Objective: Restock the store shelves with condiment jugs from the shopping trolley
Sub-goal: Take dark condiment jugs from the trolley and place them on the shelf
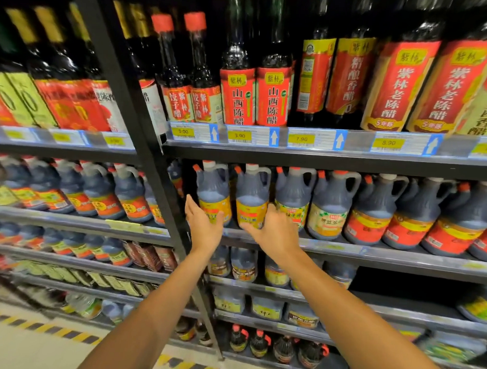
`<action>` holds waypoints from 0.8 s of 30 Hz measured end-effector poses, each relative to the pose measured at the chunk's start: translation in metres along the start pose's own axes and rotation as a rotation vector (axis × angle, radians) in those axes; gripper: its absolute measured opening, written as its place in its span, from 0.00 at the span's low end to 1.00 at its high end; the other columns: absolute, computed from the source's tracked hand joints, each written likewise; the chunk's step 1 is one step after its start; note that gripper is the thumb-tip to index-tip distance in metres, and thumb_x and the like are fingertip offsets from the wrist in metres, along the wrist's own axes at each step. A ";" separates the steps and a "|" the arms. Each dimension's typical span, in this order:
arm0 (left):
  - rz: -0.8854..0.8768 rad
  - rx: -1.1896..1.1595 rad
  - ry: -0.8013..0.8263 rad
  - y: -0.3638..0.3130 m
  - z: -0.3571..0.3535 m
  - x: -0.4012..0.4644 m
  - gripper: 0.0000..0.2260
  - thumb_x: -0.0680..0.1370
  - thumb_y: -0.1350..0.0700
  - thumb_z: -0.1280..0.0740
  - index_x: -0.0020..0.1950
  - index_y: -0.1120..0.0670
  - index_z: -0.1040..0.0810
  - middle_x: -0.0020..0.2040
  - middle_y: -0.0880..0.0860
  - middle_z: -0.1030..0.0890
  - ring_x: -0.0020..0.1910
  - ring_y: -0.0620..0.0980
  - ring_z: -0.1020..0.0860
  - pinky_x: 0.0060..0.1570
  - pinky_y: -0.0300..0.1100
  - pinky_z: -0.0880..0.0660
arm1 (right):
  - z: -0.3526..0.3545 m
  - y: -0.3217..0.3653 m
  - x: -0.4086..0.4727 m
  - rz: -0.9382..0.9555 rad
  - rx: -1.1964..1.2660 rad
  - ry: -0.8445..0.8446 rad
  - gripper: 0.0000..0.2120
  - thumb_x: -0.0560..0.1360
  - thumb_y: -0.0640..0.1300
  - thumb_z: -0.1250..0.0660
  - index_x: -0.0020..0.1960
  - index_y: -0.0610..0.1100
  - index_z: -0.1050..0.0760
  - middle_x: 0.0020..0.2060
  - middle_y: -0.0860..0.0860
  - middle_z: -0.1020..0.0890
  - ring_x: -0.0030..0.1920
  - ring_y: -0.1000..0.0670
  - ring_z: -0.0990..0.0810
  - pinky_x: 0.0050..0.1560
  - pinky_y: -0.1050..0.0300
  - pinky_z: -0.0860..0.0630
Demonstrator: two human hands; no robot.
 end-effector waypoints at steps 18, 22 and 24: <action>-0.083 -0.080 0.038 0.008 0.011 -0.017 0.42 0.78 0.48 0.28 0.82 0.54 0.51 0.81 0.53 0.46 0.79 0.54 0.43 0.72 0.53 0.36 | -0.003 -0.004 -0.022 -0.099 0.155 0.045 0.31 0.75 0.63 0.30 0.69 0.44 0.27 0.55 0.50 0.16 0.56 0.47 0.18 0.53 0.48 0.19; -0.442 -0.161 0.025 -0.015 0.014 -0.063 0.34 0.78 0.56 0.29 0.80 0.55 0.42 0.78 0.53 0.39 0.77 0.52 0.39 0.74 0.46 0.37 | 0.050 -0.047 -0.057 -0.091 0.183 -0.042 0.28 0.78 0.58 0.31 0.74 0.51 0.30 0.66 0.53 0.21 0.64 0.51 0.21 0.60 0.50 0.21; -0.619 -0.086 0.154 -0.037 -0.007 -0.076 0.30 0.78 0.57 0.29 0.78 0.55 0.37 0.76 0.52 0.36 0.77 0.51 0.38 0.75 0.45 0.38 | 0.083 -0.082 -0.071 -0.122 0.139 -0.137 0.26 0.78 0.56 0.31 0.74 0.48 0.29 0.67 0.53 0.21 0.65 0.52 0.23 0.61 0.52 0.22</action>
Point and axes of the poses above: each hand's wrist, its own x-axis towards the middle knuckle, its own z-axis out of the back of the hand, y = z × x, the point moved 3 cm from there along x, towards the middle knuckle
